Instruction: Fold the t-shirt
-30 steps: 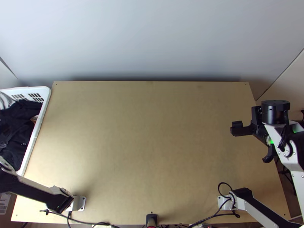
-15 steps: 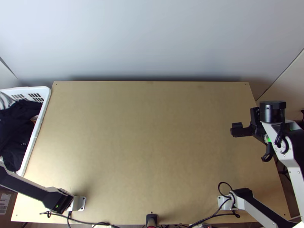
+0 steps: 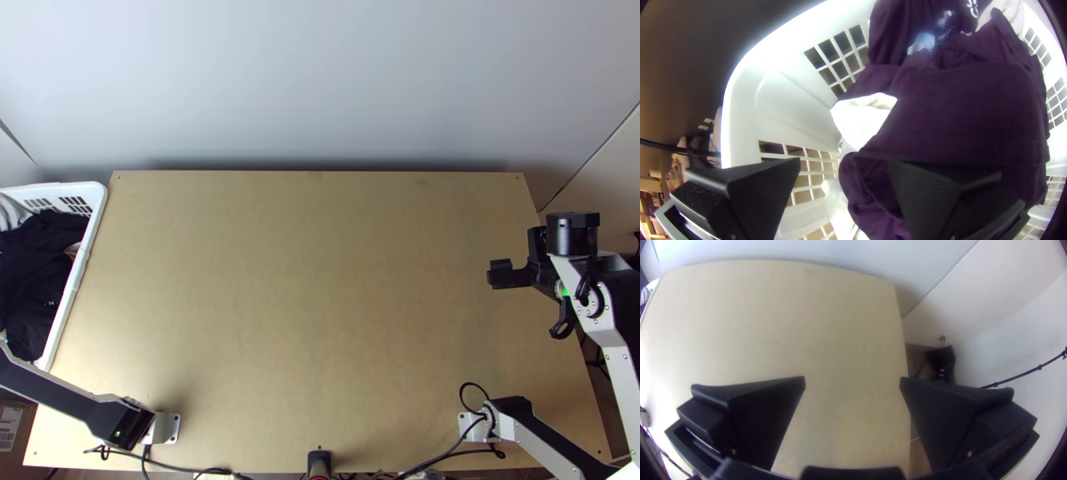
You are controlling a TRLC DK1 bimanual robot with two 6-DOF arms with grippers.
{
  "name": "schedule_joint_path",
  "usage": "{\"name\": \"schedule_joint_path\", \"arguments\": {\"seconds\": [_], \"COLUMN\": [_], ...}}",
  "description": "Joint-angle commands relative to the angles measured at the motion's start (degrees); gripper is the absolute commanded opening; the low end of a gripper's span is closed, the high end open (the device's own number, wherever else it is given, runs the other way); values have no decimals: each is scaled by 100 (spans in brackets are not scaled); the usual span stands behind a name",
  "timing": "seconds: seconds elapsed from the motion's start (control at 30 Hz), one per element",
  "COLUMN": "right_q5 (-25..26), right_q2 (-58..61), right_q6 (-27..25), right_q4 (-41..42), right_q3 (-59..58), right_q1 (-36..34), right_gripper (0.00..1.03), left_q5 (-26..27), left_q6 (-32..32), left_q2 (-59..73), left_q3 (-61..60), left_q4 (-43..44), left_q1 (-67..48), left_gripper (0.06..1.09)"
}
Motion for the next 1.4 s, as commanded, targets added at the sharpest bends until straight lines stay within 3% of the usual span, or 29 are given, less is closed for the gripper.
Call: {"name": "schedule_joint_path", "arguments": {"seconds": [0.0,0.13,0.3,0.53,0.77,0.87,1.13,1.37], "right_q5": [-11,-11,-11,-11,-11,-11,-20,-20], "right_q2": [7,16,7,-11,-37,-46,-37,-116], "right_q6": [-29,-47,-64,-73,-100,-108,-100,-135], "right_q4": [-14,-32,-58,-93,-111,-111,-102,-119], "right_q3": [-55,-55,-46,-55,-90,-116,112,306], "right_q1": [-52,-78,-105,-149,-158,-158,-184,-175], "right_gripper": [99,99,99,99,99,99,99,99], "left_q5": [-28,-19,148,332,376,710,1826,1835], "left_q6": [-26,18,36,106,150,-35,-272,-545], "left_q2": [389,503,521,494,301,-24,-1861,-3434], "left_q3": [301,398,468,574,600,600,565,723], "left_q4": [-115,-123,-132,-132,-273,-598,-1345,-1354], "left_q1": [-14,-76,-190,-357,-445,-489,-964,-1746], "left_gripper": [97,92,72,11,9,9,9,9]}}
